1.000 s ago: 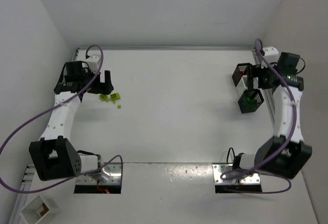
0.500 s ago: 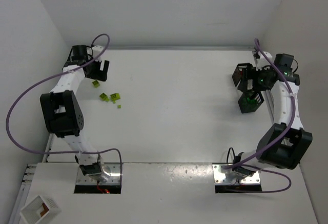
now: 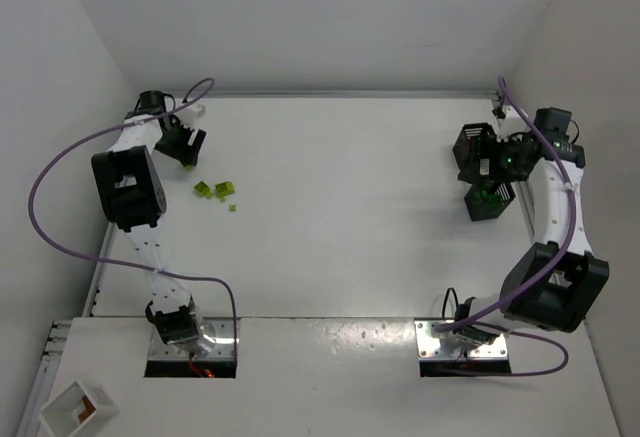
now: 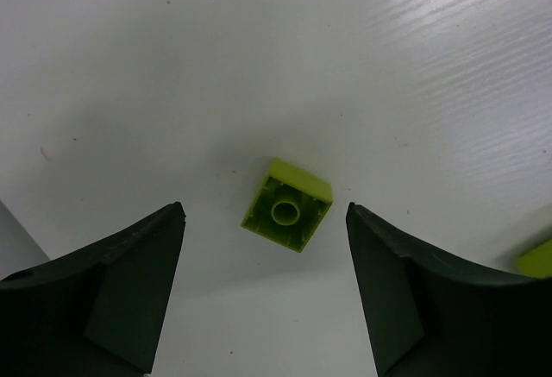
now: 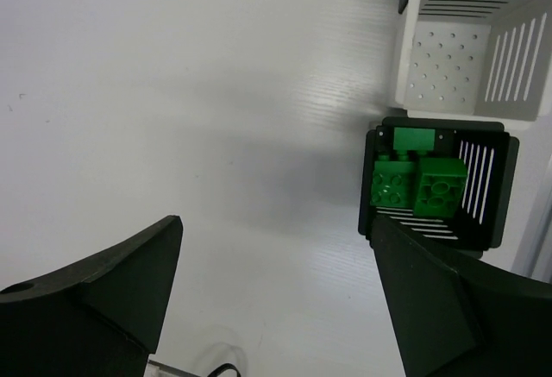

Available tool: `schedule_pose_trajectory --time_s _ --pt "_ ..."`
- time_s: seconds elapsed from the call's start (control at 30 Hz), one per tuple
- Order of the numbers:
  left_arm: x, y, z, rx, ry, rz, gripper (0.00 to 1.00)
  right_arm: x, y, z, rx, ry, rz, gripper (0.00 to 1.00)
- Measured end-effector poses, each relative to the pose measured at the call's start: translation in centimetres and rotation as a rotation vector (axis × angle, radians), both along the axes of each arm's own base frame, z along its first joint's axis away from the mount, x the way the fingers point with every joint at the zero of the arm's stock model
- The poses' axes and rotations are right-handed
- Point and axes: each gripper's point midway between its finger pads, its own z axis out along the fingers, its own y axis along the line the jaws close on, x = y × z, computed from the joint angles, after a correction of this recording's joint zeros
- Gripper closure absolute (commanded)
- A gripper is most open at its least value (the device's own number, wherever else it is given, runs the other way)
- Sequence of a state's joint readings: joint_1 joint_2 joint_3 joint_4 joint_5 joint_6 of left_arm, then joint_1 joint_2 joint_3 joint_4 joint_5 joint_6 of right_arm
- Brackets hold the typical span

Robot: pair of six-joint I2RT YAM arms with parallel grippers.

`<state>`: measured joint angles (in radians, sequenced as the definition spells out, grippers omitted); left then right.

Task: Sort the legos into containers by color

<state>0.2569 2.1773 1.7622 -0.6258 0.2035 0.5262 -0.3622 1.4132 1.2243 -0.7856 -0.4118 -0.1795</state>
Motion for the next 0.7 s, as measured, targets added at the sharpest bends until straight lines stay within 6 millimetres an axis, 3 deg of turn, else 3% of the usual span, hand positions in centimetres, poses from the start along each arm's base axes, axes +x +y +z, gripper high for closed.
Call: schedule_pose_trajectory --time_s 0.3,0.43,0.7 --pt "-0.9 -0.1 -2.5 0.012 0.067 -0.071 0.24 0.0 1.2 0.2 0.070 0.010 0.034 0.17" --pt "-0.8 -0.3 -3.4 0.004 0.076 -0.089 0.32 0.0 1.4 0.2 0.081 0.010 0.037 0.18" --pt "-1.0 -1.0 -3.7 -0.018 0.077 -0.137 0.61 0.1 1.7 0.2 0.101 0.011 0.036 0.26"
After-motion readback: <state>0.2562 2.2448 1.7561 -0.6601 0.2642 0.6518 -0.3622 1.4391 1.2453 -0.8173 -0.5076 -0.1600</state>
